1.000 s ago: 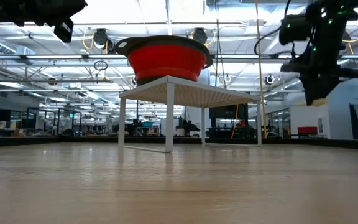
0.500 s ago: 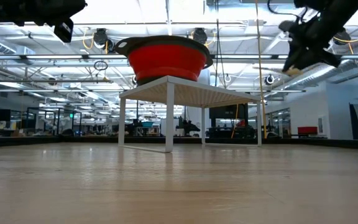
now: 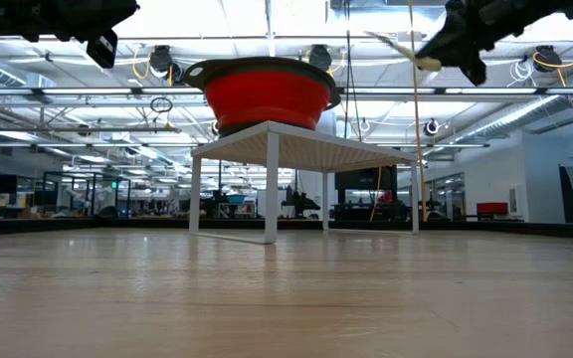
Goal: Pick & Place Fruit
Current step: Put the yellow table knife on the shelf
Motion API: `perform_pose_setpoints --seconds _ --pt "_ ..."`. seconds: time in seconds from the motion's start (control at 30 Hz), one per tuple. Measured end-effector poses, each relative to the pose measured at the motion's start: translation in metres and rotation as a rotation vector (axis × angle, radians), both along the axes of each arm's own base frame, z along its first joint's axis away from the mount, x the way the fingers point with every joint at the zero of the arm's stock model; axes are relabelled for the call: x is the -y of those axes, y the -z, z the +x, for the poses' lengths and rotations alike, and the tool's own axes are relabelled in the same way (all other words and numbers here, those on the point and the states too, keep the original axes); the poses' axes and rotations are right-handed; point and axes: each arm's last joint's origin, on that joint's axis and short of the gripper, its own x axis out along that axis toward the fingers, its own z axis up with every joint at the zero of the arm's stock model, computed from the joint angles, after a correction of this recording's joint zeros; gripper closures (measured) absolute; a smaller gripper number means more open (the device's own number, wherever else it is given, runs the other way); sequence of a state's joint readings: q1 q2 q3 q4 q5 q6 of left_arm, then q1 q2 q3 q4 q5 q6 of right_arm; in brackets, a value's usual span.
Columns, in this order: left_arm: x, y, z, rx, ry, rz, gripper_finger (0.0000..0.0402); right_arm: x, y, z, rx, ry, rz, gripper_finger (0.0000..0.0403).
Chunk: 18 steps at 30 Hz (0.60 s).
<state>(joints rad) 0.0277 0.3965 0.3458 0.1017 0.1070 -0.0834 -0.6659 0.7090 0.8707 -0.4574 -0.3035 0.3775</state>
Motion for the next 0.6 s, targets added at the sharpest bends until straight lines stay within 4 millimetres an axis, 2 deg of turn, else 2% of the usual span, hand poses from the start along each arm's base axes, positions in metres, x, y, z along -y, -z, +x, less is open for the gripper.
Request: perform_pose_setpoints --seconds 0.37,0.6 --pt "0.0 -0.003 0.0 0.036 -0.004 0.024 0.0392 -0.003 -0.023 0.006 0.198 -0.273 -0.247 0.0331" --pt "0.0 -0.008 0.0 0.084 -0.009 0.038 0.0392 -0.007 -0.032 0.007 0.285 -0.416 -0.333 0.0329"
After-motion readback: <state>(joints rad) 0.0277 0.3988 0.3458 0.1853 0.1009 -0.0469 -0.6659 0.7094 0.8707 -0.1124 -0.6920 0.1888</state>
